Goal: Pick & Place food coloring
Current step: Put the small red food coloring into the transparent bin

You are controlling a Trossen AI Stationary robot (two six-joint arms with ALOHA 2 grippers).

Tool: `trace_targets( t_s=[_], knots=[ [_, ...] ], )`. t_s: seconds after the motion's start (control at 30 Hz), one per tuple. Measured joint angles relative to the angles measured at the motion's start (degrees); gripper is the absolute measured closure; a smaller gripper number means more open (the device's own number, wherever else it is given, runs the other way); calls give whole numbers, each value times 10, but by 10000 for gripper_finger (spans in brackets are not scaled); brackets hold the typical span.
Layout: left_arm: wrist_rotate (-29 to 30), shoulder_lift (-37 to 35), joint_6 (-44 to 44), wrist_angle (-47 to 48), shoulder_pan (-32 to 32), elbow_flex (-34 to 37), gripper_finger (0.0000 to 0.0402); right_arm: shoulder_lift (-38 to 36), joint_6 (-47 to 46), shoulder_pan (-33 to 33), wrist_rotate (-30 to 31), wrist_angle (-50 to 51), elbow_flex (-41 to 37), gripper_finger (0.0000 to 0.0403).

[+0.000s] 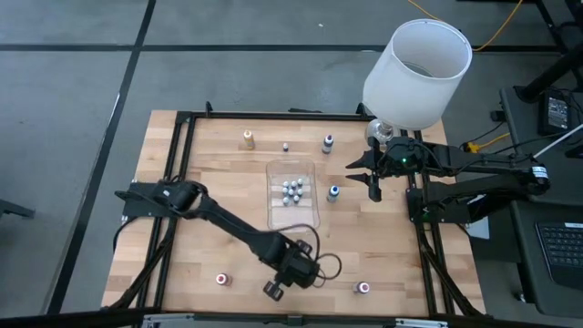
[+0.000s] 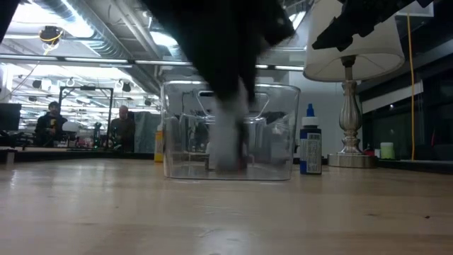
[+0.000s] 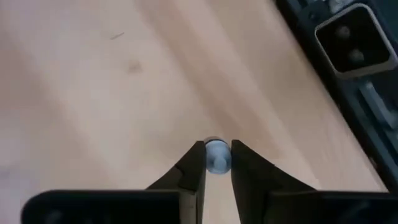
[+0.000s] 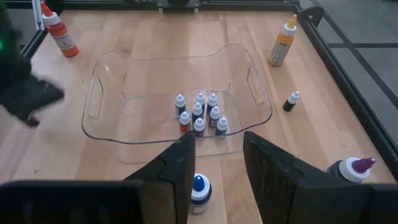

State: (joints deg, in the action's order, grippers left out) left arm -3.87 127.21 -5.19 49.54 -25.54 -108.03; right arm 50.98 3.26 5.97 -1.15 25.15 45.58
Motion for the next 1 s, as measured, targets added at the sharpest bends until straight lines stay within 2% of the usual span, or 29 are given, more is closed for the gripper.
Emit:
trace_targets(
  t_s=[0.13, 0.3, 0.4, 0.73, 1.0],
  knots=[
    [46, -73, 28, 89, 17, -12, 345, 0, 1, 0, 0, 0, 0, 265],
    [79, -180, 144, 161, 30, -13, 347, 0, 1, 0, 0, 0, 0, 265],
    [99, -219, 188, 181, 28, -14, 347, 0, 0, 0, 0, 0, 0, 265],
    [115, -247, 293, 192, 68, -13, 348, 0, 1, 0, 0, 0, 0, 265],
    [118, -247, 315, 212, 178, -13, 348, 0, 0, 0, 0, 0, 0, 265]
  ],
)
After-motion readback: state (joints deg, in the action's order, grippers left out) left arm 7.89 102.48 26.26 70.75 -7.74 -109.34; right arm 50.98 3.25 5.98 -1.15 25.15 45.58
